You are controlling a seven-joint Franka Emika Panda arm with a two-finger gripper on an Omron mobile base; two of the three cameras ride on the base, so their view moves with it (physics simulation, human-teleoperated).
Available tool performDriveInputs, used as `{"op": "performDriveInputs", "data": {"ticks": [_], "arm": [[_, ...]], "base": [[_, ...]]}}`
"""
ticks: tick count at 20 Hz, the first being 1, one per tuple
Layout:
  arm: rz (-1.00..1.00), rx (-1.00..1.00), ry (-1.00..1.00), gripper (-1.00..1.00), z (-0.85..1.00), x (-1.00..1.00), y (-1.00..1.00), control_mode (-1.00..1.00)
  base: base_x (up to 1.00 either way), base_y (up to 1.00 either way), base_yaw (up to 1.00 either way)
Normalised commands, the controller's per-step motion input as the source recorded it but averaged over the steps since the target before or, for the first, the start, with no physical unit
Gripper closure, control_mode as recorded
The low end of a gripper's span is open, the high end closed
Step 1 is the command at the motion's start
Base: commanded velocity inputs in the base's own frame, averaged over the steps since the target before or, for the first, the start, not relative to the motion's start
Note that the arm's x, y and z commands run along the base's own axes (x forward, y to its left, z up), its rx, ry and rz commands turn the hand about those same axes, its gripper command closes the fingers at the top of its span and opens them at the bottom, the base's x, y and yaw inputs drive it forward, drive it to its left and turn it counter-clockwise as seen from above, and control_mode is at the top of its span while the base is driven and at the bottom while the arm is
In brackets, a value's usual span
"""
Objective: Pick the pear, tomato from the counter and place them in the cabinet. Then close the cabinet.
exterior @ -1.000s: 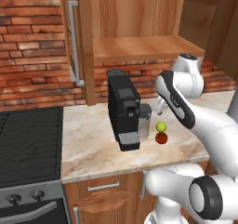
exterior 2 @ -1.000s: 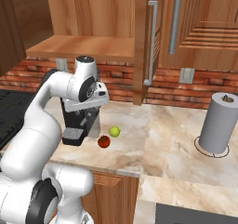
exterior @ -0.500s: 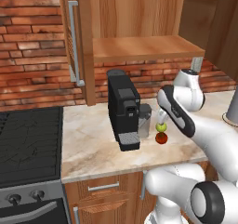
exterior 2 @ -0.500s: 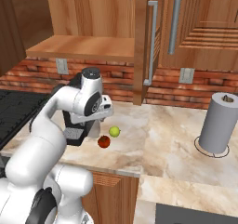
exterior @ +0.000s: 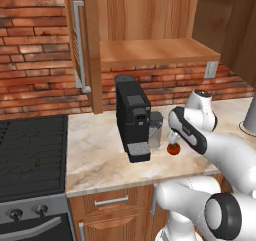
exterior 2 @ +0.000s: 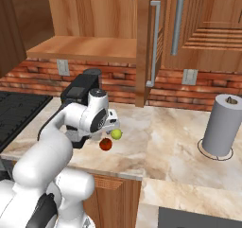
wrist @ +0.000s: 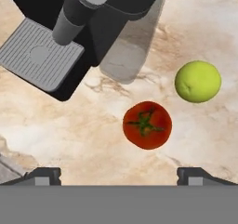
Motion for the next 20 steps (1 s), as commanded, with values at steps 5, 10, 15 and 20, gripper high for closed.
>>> {"op": "performDriveInputs", "data": {"ticks": [5,10,15,20], "arm": [[-0.02,0.0,0.0,-1.0,-0.42,0.26,-0.02,-1.0],[-0.01,0.0,0.0,-1.0,-0.33,0.2,0.0,-1.0],[0.0,0.0,-0.01,-1.0,-0.37,0.11,-0.06,-1.0],[0.0,0.0,-0.01,-1.0,-0.33,0.04,-0.1,-1.0]], "base": [[0.0,0.0,0.0],[0.0,0.0,0.0],[0.0,0.0,0.0],[0.0,0.0,0.0]]}}
